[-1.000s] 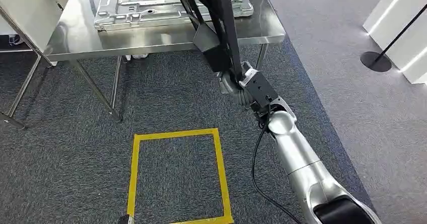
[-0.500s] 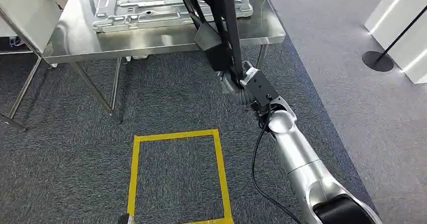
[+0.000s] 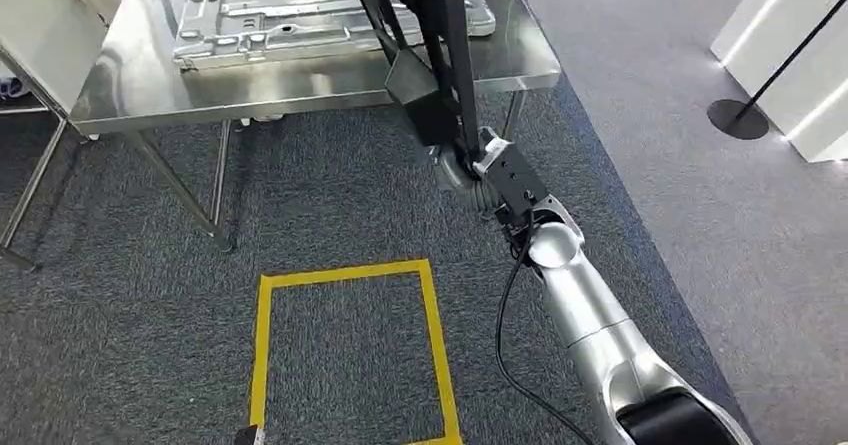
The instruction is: Take the parts from the cabinet and place them on the table.
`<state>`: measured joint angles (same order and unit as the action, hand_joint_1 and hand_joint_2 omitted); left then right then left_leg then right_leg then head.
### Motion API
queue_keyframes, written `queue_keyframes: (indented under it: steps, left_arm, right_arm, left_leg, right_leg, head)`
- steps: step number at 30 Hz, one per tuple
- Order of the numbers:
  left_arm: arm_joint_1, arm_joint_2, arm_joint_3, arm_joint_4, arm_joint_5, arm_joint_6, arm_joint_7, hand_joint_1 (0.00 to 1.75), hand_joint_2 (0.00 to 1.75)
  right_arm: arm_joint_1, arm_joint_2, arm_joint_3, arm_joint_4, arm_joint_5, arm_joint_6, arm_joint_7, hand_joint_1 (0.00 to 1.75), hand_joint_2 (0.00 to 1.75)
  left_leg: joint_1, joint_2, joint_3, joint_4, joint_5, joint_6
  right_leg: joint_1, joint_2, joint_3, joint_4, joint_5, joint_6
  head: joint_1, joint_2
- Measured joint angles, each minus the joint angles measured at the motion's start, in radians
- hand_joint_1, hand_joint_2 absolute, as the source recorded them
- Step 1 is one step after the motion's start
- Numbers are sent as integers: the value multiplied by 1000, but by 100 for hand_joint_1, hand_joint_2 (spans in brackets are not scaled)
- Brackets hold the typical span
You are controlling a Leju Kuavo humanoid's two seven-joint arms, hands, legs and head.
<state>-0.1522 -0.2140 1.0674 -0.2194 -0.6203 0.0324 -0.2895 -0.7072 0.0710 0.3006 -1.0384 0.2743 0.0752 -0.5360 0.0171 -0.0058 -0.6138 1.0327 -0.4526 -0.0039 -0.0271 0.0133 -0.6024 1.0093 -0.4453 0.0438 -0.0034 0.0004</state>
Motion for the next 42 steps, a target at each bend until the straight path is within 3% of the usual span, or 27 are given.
queue_keyframes:
  steps: [2, 3, 5, 7, 8, 9, 11, 12, 16, 17, 18, 19, 21, 22, 23, 24, 26, 27, 31, 33, 34, 36, 37, 38, 39, 40, 42]
  left_arm:
    - [0, 0, 0, 0, 0, 0, 0, 0, 175]
    - [-1, 0, 0, 0, 0, 0, 0, 0, 175]
    - [-4, 0, 0, 0, 0, 0, 3, 0, 175]
    - [-2, 0, 0, 0, 1, 0, 5, 0, 175]
    - [-2, 0, 0, 0, 1, 1, 5, 0, 175]
    - [-2, 0, 0, 0, 1, 1, 5, 0, 175]
    - [-3, 0, 0, 0, 2, 1, 5, 0, 175]
    - [-2, -4, 0, 0, 2, 1, 5, 0, 175]
    - [-3, -6, 0, 1, 2, 1, 5, 0, 175]
    - [-3, -6, 0, 0, 2, 1, 5, 0, 175]
    - [-3, -6, 0, 0, 1, 1, 3, 0, 175]
    - [-4, -6, -1, 0, 0, 1, 2, 0, 175]
    - [-3, -5, -1, 0, 0, 2, 3, 0, 175]
    - [-3, -5, -1, 0, 0, 5, 6, 0, 175]
    - [-1, -5, -1, 0, 0, 7, 11, 0, 175]
    - [-1, -4, -1, 0, 0, 11, 16, 0, 175]
    - [-2, -4, -1, 0, 0, 14, 24, 0, 175]
    - [-3, -4, -1, 0, 0, 14, 26, 0, 175]
    - [-3, -4, 0, 0, 6, 14, 31, 0, 175]
    - [-4, -4, 0, 0, 10, 14, 30, 0, 175]
    - [-6, -4, 0, 0, 11, 14, 28, 0, 175]
    - [-7, -4, 0, 0, 11, 14, 25, 0, 175]
    - [-6, -4, 0, 0, 10, 14, 25, 0, 175]
    - [-6, -4, 0, 0, 10, 14, 24, 0, 175]
    - [-6, -4, 0, 0, 9, 14, 24, 0, 175]
    - [-6, -4, 0, 0, 9, 12, 24, 0, 175]
    - [-7, -5, -1, 0, 9, 11, 24, 0, 175]
  right_arm:
    - [1, 0, -2, 0, 0, 0, 0, 175, 175]
    - [0, -1, -5, 0, 0, 0, 0, 175, 175]
    - [-1, -1, -11, 0, 0, 0, 0, 175, 175]
    - [3, -2, -14, 0, -1, 0, 1, 175, 175]
    - [5, -2, -14, 0, -1, 0, 2, 175, 175]
    - [5, -2, -15, 0, 0, 1, 3, 175, 175]
    - [2, -2, -16, 0, 0, 2, 3, 175, 175]
    - [-1, -3, -17, 0, 0, 3, 4, 175, 175]
    - [-7, -5, -19, 0, 0, 10, 11, 175, 175]
    - [-8, -5, -19, 0, 0, 13, 13, 175, 175]
    - [-9, -5, -19, 0, 0, 15, 14, 175, 175]
    - [-12, -5, -19, 0, 0, 15, 14, 175, 175]
    - [-12, -5, -19, 2, 0, 15, 15, 175, 175]
    - [-10, -5, -19, 5, 0, 15, 16, 175, 175]
    - [-8, -5, -19, 7, 0, 15, 16, 175, 175]
    - [-7, -5, -19, 9, 1, 15, 16, 175, 175]
    - [-9, -5, -19, 10, 1, 15, 16, 175, 175]
    - [-11, -5, -19, 10, 1, 15, 16, 175, 175]
    - [-15, -5, -19, 10, 5, 17, 19, 175, 175]
    - [-18, -5, -19, 11, 5, 17, 19, 175, 175]
    - [-21, -5, -19, 11, 5, 17, 19, 175, 175]
    - [-22, -5, -19, 14, 5, 17, 19, 175, 175]
    - [-21, -5, -19, 18, 5, 17, 20, 175, 175]
    - [-19, -5, -19, 20, 5, 17, 21, 175, 175]
    - [-19, -5, -19, 23, 5, 17, 21, 175, 175]
    - [-20, -5, -19, 23, 5, 17, 21, 175, 175]
    - [-25, -5, -19, 23, 6, 17, 21, 175, 175]
  left_leg:
    - [3, 1, 6, -11, 5, 18]
    - [2, 1, 8, -12, 6, 25]
    - [-2, 2, 8, -12, 5, 33]
    - [-10, 2, 8, -11, 3, 38]
    - [-14, 2, 10, -11, 2, 40]
    - [-18, 1, 12, -11, 1, 42]
    - [-25, -1, 20, -11, -3, 44]
    - [-23, 0, 19, -11, -4, 44]
    - [-23, 1, 13, -15, -2, 26]
    - [-30, 1, 15, -15, -7, 20]
    - [-26, 1, 11, 0, -19, 12]
    - [-23, 0, -11, 51, -51, 6]
    - [-12, 1, -89, 214, -125, -6]
    - [-8, 1, -124, 280, -143, -12]
    - [-4, 1, -135, 296, -133, -16]
    - [-1, 1, -122, 261, -102, -19]
    - [6, 3, -39, 88, -8, -25]
    - [9, 3, -3, 5, 11, -26]
    - [-5, -3, 2, -1, 0, 8]
    - [1, -2, 6, -12, 8, 23]
    - [1, -1, 6, -13, 8, 29]
    - [-2, 0, 6, -13, 8, 34]
    - [-4, 0, 6, -13, 7, 35]
    - [-5, 0, 6, -13, 7, 36]
    - [-7, -2, 7, -12, 7, 36]
    - [-8, -3, 8, -12, 7, 36]
    - [-10, -4, 13, -12, 5, 33]
  right_leg:
    - [-4, -1, 2, 0, -7, 12]
    - [-4, -5, -8, 30, -28, 12]
    - [0, -8, -83, 186, -105, 11]
    - [4, -8, -155, 323, -146, 8]
    - [6, -8, -160, 324, -130, 3]
    - [9, -8, -142, 278, -95, -4]
    - [20, -8, -52, 89, 3, -26]
    - [29, -10, -24, 22, 10, -43]
    - [38, -12, -22, 5, 12, -45]
    - [24, -13, -11, -13, 19, -50]
    - [22, -14, -4, -21, 22, -50]
    - [20, -16, -1, -23, 22, -54]
    - [20, -16, -1, -21, 21, -56]
    - [20, -16, -1, -21, 20, -56]
    - [19, -15, -1, -19, 19, -54]
    - [16, -14, -1, -17, 17, -51]
    - [10, -11, 1, -6, 9, -41]
    - [9, -11, 1, 1, 3, -34]
    - [11, -9, -4, -1, 7, -13]
    - [7, -10, -7, 14, -8, -2]
    - [7, -11, -30, 58, -39, 0]
    - [7, -11, -107, 226, -119, 5]
    - [7, -11, -144, 304, -144, 5]
    - [7, -11, -162, 336, -144, 5]
    - [7, -11, -154, 312, -119, 1]
    - [8, -11, -120, 242, -76, -4]
    - [15, -11, -29, 54, 10, -20]
  head:
    - [1, 0]
    - [5, 0]
    - [6, 0]
    - [6, 0]
    - [6, 0]
    - [6, 0]
    - [6, 0]
    - [4, 0]
    - [-2, 0]
    - [-4, 0]
    - [-3, 0]
    - [-7, 0]
    - [-8, 0]
    - [-8, 0]
    - [-8, 0]
    - [-7, 0]
    - [-8, 0]
    - [-8, 0]
    - [-9, 0]
    - [-8, 0]
    - [-4, 0]
    - [-4, 0]
    - [-3, 0]
    - [-3, 0]
    - [-4, 0]
    - [-4, 0]
    - [-3, 0]
